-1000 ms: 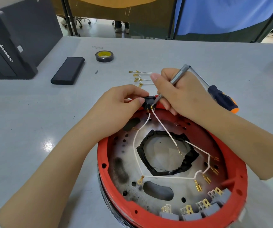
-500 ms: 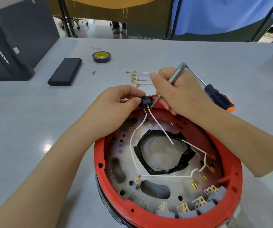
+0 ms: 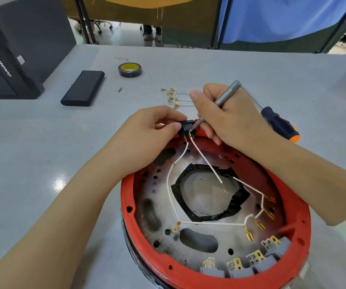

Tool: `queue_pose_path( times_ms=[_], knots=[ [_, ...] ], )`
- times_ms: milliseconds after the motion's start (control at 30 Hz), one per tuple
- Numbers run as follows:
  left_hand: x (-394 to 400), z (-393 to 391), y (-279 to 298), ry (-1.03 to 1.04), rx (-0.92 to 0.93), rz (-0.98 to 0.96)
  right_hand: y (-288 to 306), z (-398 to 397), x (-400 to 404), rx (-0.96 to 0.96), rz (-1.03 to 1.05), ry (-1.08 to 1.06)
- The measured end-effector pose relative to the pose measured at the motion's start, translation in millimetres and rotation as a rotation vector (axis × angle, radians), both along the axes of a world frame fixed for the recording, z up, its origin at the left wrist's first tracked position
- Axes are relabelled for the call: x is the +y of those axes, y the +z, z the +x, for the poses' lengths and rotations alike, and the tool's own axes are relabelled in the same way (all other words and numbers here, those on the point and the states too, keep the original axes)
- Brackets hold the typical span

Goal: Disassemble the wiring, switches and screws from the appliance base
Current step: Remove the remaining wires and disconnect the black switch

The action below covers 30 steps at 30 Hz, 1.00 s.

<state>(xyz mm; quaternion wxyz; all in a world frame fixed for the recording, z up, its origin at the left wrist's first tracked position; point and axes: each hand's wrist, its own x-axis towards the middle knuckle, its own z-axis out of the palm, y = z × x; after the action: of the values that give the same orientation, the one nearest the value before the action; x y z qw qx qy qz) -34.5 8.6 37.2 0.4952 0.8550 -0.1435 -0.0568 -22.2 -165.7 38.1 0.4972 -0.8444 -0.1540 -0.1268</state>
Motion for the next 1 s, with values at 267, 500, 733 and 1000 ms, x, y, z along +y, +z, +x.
queue_pose_path(
  times_ms=[267, 500, 733, 1000],
  knots=[
    [0, 1, -1, 0.0, 0.005, -0.008, 9, 5, 4, 0.113, -0.041, -0.023],
    [-1, 2, -2, 0.005, 0.009, -0.01, 19, 10, 7, 0.237, -0.094, -0.04],
    [-1, 2, -1, 0.01, 0.016, -0.008, 22, 13, 9, 0.308, -0.076, -0.074],
    [-2, -1, 2, 0.011, 0.028, -0.01, 21, 12, 8, 0.295, -0.021, -0.047]
  ],
)
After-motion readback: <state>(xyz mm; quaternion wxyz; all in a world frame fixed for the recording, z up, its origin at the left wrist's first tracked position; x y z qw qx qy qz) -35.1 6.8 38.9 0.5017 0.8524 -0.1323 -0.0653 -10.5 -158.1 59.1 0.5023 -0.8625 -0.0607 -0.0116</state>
